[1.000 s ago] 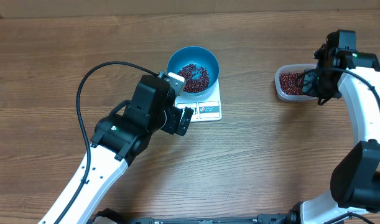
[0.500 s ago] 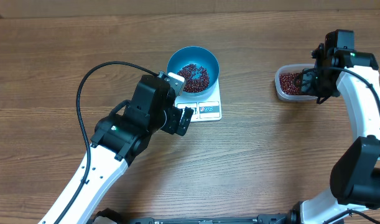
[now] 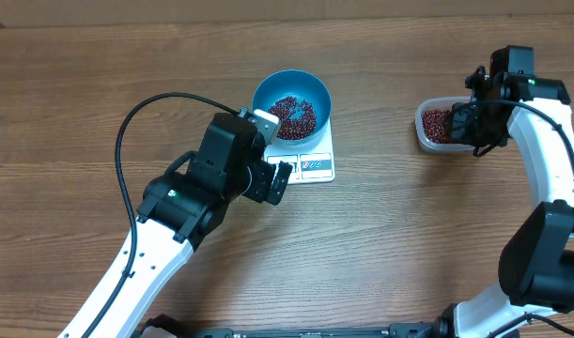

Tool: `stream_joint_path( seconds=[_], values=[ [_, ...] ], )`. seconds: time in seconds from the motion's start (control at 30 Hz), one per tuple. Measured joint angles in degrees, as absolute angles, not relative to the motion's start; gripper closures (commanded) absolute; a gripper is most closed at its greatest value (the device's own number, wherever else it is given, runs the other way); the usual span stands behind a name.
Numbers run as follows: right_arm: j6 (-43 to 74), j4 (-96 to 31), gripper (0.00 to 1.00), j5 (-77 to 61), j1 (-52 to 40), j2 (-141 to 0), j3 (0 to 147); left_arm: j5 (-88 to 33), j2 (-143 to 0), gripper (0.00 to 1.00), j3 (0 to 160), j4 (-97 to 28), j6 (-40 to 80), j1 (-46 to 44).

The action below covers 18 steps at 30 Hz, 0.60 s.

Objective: Scoop item into bowl and weigh 150g on scale
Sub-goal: 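Scoop more beans from the tub with the right gripper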

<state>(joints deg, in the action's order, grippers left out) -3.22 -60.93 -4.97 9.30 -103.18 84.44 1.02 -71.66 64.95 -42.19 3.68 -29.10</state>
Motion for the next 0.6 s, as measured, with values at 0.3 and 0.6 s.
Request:
stream_joint_path(
  seconds=[0.3, 0.6],
  values=[
    [-5.2, -61.0, 0.96, -9.4, 9.4, -103.5, 84.4, 1.0, -71.7, 0.00, 64.9, -42.2, 3.7, -29.1],
    [-5.8, -61.1, 0.96, -14.4, 12.1, -103.5, 84.4, 1.0, -71.7, 0.01, 64.9, -42.2, 3.7, -29.1]
  ],
)
